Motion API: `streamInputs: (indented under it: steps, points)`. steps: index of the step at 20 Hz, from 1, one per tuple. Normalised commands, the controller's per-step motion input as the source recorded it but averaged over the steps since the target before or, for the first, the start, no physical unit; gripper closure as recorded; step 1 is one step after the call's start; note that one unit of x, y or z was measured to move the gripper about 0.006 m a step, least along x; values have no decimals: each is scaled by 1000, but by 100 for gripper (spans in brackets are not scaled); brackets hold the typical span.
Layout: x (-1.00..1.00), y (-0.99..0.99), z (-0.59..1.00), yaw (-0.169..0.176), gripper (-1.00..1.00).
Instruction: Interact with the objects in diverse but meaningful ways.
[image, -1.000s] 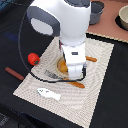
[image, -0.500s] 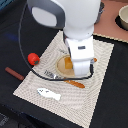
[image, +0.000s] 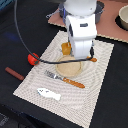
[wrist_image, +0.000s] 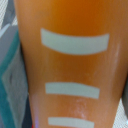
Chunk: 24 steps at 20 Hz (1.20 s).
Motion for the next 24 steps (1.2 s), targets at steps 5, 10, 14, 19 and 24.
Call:
streamInputs:
  steps: [5,10,14,19,24]
  points:
    - [-774,209,-93,0,100]
    - [-732,149,-59,0,100]
    - [-729,136,-51,0,100]
    - [-730,137,-46,0,100]
    - [-751,126,-81,0,100]
